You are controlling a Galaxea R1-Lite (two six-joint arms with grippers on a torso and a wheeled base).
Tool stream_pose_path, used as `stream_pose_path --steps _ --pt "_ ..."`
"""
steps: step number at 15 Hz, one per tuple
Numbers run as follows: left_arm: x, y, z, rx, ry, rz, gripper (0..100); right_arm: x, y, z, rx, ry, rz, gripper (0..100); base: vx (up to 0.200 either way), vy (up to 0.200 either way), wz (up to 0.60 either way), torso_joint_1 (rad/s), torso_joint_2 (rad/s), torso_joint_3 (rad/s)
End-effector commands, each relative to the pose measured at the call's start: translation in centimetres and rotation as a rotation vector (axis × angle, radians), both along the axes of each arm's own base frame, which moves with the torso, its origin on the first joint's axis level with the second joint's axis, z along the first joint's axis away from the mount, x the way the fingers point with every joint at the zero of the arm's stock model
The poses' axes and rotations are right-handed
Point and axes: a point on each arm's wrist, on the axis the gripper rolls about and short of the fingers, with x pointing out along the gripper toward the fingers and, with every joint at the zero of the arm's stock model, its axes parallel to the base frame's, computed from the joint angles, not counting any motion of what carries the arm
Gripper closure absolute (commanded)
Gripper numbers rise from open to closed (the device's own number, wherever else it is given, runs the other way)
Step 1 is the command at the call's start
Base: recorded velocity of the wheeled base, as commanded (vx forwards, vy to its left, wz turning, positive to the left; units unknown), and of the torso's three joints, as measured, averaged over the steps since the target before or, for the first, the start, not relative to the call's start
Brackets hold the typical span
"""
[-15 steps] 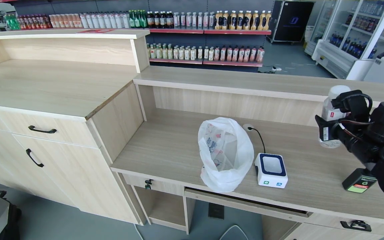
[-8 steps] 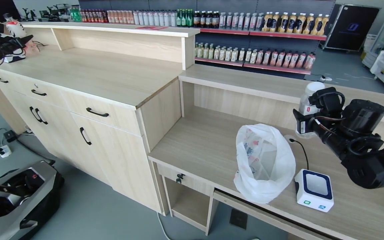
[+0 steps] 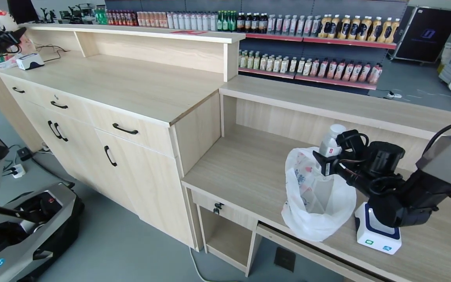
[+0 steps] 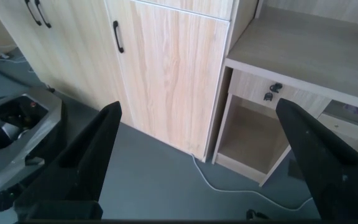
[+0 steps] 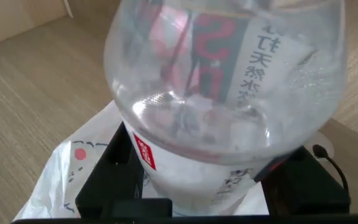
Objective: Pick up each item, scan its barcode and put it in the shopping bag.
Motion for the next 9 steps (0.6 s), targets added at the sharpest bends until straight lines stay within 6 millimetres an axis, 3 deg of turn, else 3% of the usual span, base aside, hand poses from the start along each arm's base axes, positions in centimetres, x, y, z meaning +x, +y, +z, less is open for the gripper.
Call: stream_pose_path --steps 1,6,9 --pt "0.0 0.0 0.0 0.000 0.000 0.000 0 2.3 0.2 -2.8 0.032 0.027 0.005 100 0.000 0.000 0.00 0.000 0.00 0.000" --pt "0.0 0.0 0.0 0.000 0.000 0.000 0 4.9 -0.3 -4.9 0.052 0.018 -0.005 100 0.000 0.000 0.00 0.000 0.00 0.000" --pt "0.0 0.0 0.0 0.000 0.000 0.000 0 5.4 -0.4 -6.4 0.060 0.034 -0.004 100 0.000 0.000 0.00 0.000 0.00 0.000"
